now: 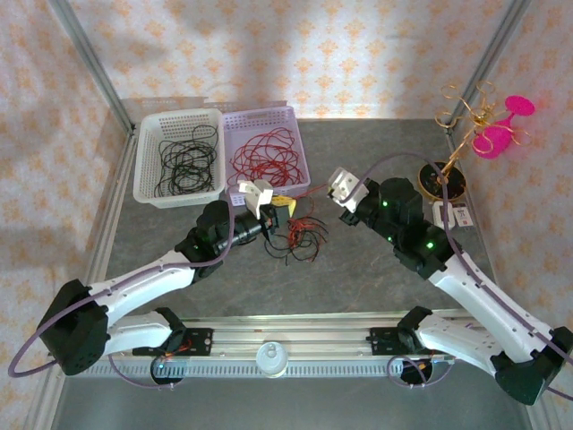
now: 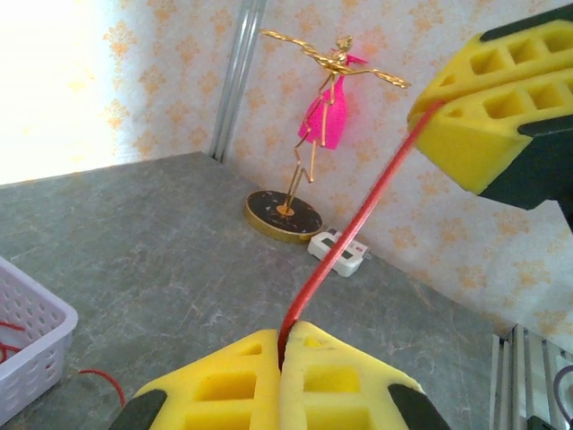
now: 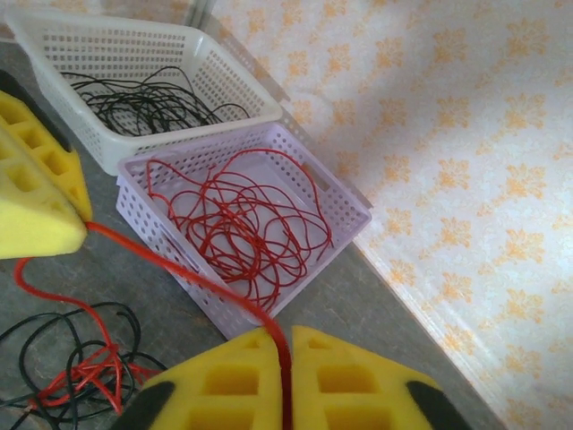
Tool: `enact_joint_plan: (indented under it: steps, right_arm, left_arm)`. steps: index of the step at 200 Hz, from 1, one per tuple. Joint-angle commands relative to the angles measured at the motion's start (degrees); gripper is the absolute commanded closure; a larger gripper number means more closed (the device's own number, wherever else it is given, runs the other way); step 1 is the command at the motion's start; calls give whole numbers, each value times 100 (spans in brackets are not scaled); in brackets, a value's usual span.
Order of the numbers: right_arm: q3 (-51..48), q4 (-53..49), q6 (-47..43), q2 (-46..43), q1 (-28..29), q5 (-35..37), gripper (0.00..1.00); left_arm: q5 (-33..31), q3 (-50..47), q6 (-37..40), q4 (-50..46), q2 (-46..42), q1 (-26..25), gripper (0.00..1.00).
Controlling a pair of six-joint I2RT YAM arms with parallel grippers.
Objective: Untangle the cables
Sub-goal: Untie the cable.
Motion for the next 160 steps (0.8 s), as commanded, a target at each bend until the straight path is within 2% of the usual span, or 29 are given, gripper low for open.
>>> enact_joint_plan:
  steps: [1, 19, 36, 64, 86, 107, 124, 135, 160]
  right_arm:
    - [248, 697, 386, -308, -95, 896, 79]
    - [225, 793, 648, -396, -93, 1044, 80]
    - [118, 899, 1008, -552, -95, 895, 83]
    - [-75, 1155, 2728, -796, -95, 940, 62]
    - [-948, 1652, 3274, -1122, -95, 10, 61]
    - [-2171, 2852, 3241, -1354, -95, -939, 59]
    - [-2868, 3934, 3099, -1223, -95, -1696, 47]
    - [-3004, 4457, 3072, -920, -95, -2049, 42]
    - [-2618, 4830, 2939, 137, -95, -2602, 39]
  left_arm:
    - [-386, -18, -59, -606, -51, 45, 100]
    - [-473, 8, -158, -419, -52, -11, 100]
    - [-653, 103, -161, -439, -52, -76, 100]
    - [-1067, 216, -285, -473, -208, -96, 100]
    - [-1340, 322, -543, -419, -455, -97, 100]
    - [-1082, 598, -712, -469, -595, -112, 100]
    - [-842, 916, -740, -735, -641, -178, 100]
    - [-732, 1136, -713, -958, -658, -239, 100]
    - [-464, 1485, -723, -1311, -676, -289, 100]
